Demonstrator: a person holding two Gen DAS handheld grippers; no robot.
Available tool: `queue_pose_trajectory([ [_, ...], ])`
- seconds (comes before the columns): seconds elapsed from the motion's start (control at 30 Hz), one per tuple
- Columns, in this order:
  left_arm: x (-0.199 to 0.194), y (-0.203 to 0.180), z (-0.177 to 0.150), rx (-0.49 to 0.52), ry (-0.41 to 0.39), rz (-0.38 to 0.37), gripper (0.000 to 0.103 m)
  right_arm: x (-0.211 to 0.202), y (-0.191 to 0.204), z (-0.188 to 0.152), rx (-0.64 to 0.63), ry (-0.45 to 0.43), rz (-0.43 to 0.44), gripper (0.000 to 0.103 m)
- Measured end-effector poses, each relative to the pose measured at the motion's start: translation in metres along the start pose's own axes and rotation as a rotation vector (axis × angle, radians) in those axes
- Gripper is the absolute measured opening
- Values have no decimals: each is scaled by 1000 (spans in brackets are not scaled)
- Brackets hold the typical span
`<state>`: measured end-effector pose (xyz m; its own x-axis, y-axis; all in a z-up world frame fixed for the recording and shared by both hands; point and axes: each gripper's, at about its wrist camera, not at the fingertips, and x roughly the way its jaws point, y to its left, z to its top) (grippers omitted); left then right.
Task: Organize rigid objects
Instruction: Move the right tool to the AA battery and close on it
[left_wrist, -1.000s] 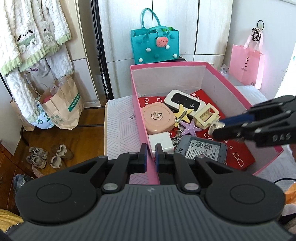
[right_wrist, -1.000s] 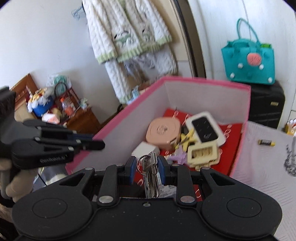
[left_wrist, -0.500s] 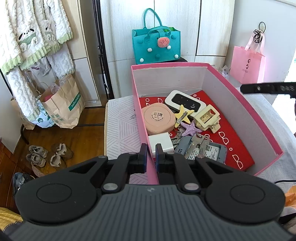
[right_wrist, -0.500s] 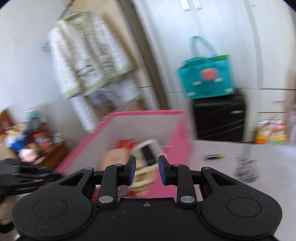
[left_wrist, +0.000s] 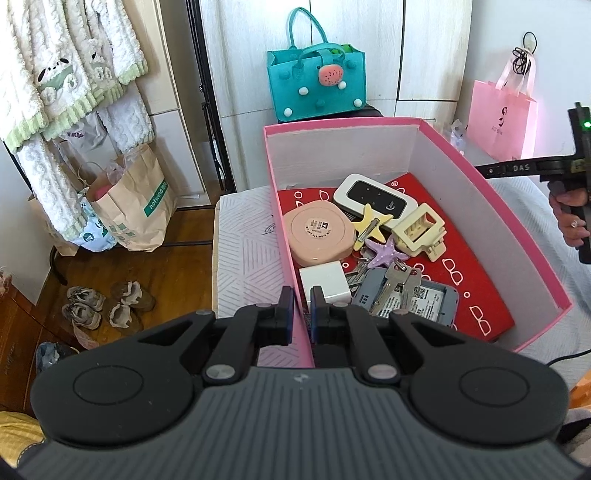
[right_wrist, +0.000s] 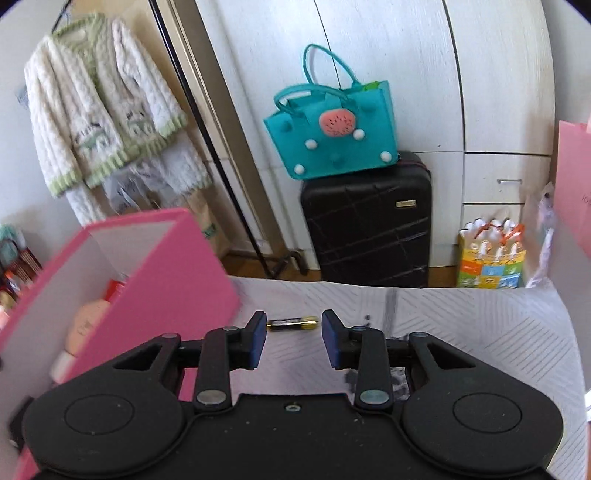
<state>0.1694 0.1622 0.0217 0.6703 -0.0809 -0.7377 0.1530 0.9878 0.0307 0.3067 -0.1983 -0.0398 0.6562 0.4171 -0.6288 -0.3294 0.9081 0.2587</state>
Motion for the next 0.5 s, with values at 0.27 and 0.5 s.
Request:
queue_pose_trajectory([
  [0.27,5,9,13,5,62,-58,8,23,0,1,-103,64,-21,39],
  [0.5,10,16,23,26,121,-103,8,36,5,-4,-147,72,1,62],
])
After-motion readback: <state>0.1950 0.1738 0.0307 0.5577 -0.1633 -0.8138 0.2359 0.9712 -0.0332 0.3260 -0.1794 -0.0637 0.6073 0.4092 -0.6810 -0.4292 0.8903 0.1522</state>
